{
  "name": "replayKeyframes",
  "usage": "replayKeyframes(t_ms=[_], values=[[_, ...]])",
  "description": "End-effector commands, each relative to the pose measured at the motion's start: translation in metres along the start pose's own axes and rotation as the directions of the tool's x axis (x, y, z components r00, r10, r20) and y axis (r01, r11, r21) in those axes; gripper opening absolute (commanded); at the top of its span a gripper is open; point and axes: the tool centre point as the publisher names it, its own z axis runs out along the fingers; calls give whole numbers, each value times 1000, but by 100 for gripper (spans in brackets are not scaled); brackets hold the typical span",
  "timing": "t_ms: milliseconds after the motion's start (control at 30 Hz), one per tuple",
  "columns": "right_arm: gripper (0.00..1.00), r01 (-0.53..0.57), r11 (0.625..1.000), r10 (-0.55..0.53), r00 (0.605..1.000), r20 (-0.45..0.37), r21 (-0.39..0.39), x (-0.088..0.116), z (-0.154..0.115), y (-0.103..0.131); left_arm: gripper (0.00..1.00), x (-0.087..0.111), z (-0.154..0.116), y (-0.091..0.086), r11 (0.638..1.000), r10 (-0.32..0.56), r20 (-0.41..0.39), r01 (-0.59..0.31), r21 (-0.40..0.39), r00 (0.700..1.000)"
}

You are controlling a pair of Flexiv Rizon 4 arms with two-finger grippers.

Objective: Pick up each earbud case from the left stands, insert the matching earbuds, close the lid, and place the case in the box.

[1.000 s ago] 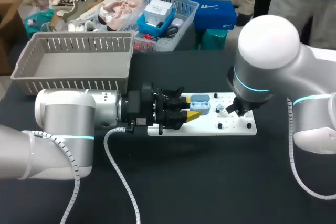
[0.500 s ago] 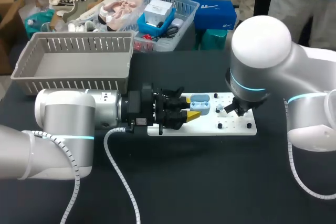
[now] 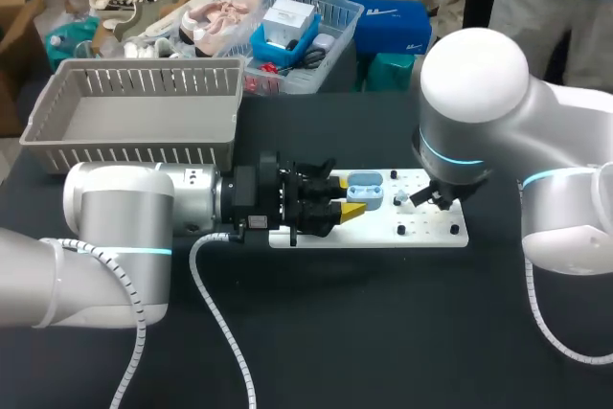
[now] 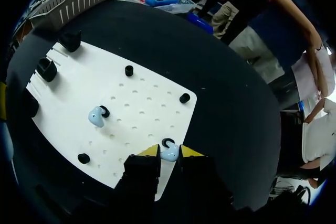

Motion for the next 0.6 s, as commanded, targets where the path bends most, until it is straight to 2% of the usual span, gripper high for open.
replayKeyframes(t_ms=[33, 133, 200, 367, 433, 600], values=[[18, -1, 1000, 1, 1000, 2, 2, 1, 1, 0, 0, 1, 1, 0, 1000, 1, 1, -1, -1, 1000], [13, -1, 1000, 1, 1000, 1, 1, 1, 1, 0, 0, 1, 1, 0, 1000, 1, 1, -1, -1, 1000], [0, -1, 1000, 1, 1000, 0, 2, 2, 1, 0, 0, 1, 1, 0, 1000, 1, 1, -1, -1, 1000], [0, 0, 1000, 0, 1000, -3, -3, 4, -4, -1, 0, 1, 1, 0, 1000, 1, 1, -1, -1, 1000], [0, -17, 999, 16, 1000, -9, -29, 6, -10, -1, 0, 1, 1, 0, 1000, 1, 1, -1, -1, 1000], [0, -30, 999, 30, 1000, -1, -26, 8, -30, -9, 0, 1, 1, 0, 1000, 1, 1, -1, -1, 1000]])
